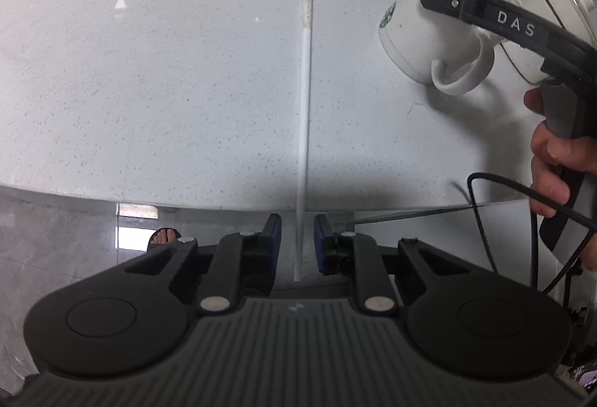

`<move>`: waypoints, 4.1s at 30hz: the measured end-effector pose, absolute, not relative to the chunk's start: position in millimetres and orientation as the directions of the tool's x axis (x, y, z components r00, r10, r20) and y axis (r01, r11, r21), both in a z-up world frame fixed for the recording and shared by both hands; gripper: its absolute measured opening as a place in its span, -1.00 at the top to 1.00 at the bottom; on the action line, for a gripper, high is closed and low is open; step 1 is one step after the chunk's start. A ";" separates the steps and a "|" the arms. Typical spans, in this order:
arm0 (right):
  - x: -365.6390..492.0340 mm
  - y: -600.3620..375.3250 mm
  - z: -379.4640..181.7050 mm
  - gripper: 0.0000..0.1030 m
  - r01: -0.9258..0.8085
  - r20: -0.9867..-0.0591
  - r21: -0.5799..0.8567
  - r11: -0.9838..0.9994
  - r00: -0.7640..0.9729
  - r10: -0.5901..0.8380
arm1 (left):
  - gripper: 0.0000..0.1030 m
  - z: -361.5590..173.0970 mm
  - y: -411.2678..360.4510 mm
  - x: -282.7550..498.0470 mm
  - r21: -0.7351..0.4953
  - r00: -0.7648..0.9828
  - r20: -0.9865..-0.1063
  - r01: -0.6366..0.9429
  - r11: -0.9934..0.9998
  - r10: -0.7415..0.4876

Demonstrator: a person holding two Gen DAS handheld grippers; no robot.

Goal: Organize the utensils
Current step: 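Lift the tan-tipped chopstick and lower it into the white jar, then open the left gripper to release the chopstick in the jar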

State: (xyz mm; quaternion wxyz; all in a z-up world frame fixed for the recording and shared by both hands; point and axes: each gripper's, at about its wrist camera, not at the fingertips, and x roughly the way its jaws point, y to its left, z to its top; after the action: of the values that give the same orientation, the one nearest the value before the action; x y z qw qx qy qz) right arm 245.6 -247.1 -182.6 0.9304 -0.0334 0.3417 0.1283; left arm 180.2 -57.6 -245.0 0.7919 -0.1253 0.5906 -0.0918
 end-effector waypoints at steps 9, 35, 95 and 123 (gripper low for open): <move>247.9 -246.9 -179.6 -0.76 -0.240 -0.666 0.033 0.970 0.718 0.200 | 0.91 -228.1 -56.5 183.6 -0.242 0.284 -0.925 0.072 0.968 -0.253; 242.5 -235.7 -180.7 -0.76 -0.136 -0.663 0.041 0.990 0.737 0.128 | 0.91 -33.3 -44.5 267.9 -0.008 0.465 -0.858 0.414 0.910 -0.219; 240.7 -232.5 -184.5 -0.76 -0.163 -0.634 0.043 0.986 0.758 0.153 | 0.91 51.0 -173.3 305.7 -0.048 0.438 -0.795 0.645 0.763 -0.420; 246.7 -235.4 -177.3 -0.75 -0.209 -0.693 0.029 0.978 0.700 0.170 | 0.03 23.3 -124.9 274.0 -0.088 0.616 -0.722 0.371 0.925 -0.316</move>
State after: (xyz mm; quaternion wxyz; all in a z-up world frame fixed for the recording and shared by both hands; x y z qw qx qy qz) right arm 246.7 -235.4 -177.3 0.9217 -0.0257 0.3732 0.1029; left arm 274.0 -124.9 23.3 0.8982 0.0347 0.3943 -0.1911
